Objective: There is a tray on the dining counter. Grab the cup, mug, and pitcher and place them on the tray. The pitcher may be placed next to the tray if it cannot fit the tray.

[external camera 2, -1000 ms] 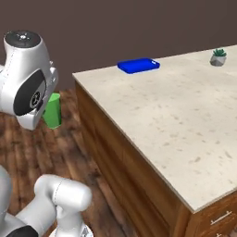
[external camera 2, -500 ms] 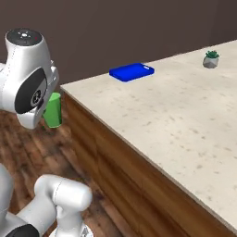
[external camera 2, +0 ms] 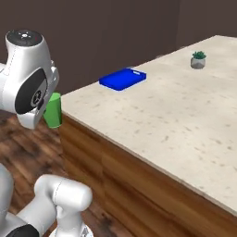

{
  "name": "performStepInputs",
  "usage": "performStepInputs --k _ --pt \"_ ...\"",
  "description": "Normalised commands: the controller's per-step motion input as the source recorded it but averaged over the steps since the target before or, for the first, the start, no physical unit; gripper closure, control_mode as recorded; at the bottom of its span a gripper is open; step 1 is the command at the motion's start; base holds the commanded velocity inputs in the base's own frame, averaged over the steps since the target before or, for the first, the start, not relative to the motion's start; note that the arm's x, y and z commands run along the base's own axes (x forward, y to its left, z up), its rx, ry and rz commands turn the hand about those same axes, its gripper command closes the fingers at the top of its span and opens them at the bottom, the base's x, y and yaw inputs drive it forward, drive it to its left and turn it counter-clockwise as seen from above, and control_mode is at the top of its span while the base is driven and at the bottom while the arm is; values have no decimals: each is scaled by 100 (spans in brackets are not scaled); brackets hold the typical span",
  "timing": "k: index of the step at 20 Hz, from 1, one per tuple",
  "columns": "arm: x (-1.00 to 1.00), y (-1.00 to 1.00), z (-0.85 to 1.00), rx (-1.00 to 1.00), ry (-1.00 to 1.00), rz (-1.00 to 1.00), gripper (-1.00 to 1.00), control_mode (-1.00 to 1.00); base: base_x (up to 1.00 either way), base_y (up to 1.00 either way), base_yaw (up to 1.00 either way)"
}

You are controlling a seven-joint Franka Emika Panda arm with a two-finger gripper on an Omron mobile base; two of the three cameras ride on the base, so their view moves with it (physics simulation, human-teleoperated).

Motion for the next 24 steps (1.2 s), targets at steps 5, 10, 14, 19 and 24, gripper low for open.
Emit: performStepInputs --k 5,10,14,19,24 --pt "0 0 0 0 0 0 100 100 33 100 -31" --pt "0 0 0 0 0 0 100 100 38 100 -30" --pt "0 0 0 0 0 0 100 100 11 100 -25" --pt "0 0 0 0 0 0 100 100 3 100 -23" --pt "0 0 0 0 0 0 100 100 0 100 -19"
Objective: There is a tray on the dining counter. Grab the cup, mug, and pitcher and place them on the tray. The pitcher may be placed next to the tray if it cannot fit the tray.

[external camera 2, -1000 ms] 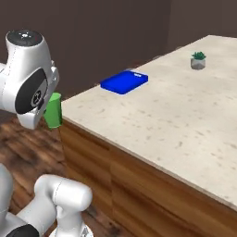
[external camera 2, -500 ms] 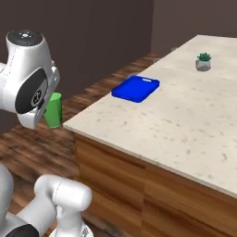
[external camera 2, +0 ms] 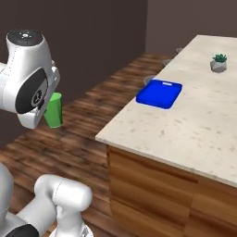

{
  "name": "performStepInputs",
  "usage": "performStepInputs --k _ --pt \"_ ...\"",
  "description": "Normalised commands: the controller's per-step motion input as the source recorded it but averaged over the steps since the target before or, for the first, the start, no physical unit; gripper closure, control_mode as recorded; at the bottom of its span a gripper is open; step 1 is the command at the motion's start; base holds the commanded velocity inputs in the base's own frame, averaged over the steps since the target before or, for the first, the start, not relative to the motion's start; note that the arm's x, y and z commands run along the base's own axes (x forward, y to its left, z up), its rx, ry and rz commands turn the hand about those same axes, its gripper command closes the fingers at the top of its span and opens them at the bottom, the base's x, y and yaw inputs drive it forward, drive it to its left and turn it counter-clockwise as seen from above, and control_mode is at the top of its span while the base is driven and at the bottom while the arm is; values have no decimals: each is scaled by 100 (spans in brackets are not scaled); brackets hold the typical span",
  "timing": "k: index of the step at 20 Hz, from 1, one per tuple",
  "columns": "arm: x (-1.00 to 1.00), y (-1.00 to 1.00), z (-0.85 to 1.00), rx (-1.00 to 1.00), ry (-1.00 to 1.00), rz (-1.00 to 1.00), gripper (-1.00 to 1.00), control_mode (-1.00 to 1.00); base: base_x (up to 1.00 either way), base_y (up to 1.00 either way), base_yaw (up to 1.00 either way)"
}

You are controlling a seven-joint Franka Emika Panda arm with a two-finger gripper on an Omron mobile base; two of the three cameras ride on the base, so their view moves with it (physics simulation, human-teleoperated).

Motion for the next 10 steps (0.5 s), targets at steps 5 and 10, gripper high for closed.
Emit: performStepInputs --k 5,10 --pt "0 0 0 0 0 0 100 100 5 100 -23" --pt "0 0 0 0 0 0 100 100 0 100 -22"
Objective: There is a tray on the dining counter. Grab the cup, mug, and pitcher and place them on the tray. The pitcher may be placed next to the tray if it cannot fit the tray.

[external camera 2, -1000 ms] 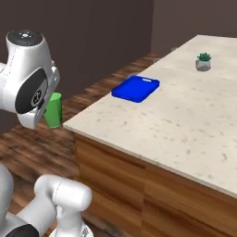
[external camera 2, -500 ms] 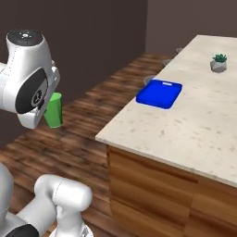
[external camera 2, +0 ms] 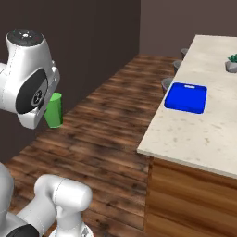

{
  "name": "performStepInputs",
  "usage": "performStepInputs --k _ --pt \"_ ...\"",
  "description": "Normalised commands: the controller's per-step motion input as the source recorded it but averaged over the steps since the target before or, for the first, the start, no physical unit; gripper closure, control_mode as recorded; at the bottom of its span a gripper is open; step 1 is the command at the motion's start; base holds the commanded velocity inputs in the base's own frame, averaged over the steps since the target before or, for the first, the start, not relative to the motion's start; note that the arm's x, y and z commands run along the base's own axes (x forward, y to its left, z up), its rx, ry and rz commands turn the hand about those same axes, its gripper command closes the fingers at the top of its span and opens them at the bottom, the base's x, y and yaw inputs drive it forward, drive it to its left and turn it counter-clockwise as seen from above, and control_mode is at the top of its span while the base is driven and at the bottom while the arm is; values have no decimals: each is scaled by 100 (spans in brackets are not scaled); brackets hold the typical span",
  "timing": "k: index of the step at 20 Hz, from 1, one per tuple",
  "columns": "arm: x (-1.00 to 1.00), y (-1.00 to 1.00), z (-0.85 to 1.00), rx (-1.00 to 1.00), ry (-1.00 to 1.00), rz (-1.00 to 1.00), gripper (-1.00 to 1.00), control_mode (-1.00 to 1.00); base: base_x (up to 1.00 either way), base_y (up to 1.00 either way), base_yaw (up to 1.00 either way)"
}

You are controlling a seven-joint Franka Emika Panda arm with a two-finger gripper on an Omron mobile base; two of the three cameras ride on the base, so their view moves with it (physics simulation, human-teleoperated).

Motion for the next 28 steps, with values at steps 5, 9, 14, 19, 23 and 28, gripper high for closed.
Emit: performStepInputs --k 5,9,14,19,23,28 --pt "0 0 0 0 0 0 100 100 0 100 -20" --pt "0 0 0 0 0 0 100 100 12 100 -25" --pt "0 0 0 0 0 0 100 100 65 100 -48" --pt "0 0 0 0 0 0 100 100 76 85 -69" --pt "0 0 0 0 0 0 100 100 77 82 -70" --pt "0 0 0 0 0 0 100 100 78 82 -70"
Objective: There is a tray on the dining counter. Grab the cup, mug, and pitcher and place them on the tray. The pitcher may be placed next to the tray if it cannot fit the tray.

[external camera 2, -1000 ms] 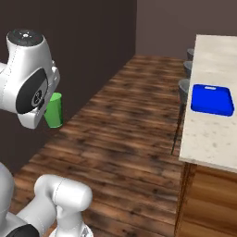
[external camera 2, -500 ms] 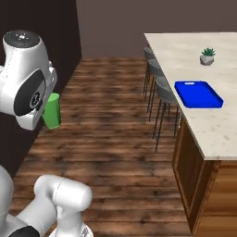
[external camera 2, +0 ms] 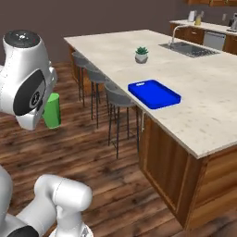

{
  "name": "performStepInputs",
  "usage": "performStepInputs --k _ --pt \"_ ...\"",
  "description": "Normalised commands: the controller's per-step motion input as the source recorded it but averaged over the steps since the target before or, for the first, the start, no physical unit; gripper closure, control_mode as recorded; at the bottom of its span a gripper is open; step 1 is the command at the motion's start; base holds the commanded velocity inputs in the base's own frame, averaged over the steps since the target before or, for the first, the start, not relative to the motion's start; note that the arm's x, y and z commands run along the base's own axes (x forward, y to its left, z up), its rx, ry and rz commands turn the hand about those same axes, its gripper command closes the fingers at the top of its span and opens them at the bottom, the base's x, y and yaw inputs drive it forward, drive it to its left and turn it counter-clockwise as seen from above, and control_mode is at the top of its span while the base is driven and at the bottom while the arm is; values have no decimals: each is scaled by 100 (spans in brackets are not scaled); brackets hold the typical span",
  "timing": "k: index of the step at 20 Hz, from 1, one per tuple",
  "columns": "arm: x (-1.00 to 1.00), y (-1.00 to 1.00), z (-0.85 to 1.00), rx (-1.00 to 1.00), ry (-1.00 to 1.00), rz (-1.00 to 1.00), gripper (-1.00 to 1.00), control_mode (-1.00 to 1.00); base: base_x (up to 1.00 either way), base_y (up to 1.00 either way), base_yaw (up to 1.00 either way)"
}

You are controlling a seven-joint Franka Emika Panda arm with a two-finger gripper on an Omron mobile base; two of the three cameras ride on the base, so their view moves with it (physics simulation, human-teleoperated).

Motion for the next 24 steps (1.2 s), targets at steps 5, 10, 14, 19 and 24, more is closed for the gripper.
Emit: performStepInputs --k 5,10,14,19,24 --pt "0 0 0 0 0 0 100 100 79 83 -70" --pt "0 0 0 0 0 0 100 100 80 84 -69" --pt "0 0 0 0 0 0 100 100 76 84 -69" --pt "0 0 0 0 0 0 100 100 39 91 -68" --pt "0 0 0 0 0 0 100 100 30 85 -66"
